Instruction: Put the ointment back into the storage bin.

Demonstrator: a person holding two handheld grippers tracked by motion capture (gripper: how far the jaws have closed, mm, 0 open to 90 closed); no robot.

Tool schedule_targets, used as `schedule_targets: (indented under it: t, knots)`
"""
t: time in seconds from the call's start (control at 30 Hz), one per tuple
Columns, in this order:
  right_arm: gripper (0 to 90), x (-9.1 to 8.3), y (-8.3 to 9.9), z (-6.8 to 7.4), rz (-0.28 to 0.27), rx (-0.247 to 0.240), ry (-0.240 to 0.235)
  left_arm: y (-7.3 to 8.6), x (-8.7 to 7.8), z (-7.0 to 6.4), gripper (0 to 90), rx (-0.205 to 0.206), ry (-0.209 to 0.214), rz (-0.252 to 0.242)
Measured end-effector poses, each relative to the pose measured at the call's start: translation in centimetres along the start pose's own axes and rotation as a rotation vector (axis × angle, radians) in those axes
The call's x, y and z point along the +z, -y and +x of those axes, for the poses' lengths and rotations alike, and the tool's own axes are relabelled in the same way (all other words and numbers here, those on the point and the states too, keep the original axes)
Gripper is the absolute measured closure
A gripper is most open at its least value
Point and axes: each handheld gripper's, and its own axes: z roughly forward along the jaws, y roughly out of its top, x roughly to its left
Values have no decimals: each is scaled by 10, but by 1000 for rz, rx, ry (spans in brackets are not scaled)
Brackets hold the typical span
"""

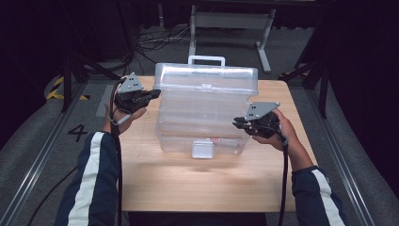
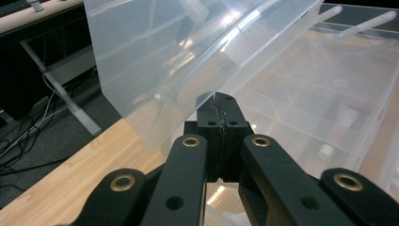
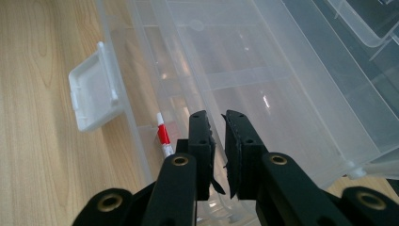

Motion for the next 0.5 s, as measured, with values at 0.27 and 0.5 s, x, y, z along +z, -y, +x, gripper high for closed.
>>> schedule_targets:
  t: [0.27,0.5]
  knots:
    - [810,-1,3,2,0,2,4,4,0,-3,900,10,15,-1]
    - [817,-2,4,5,12,5,15,7,-4,-5,900,27,26,15]
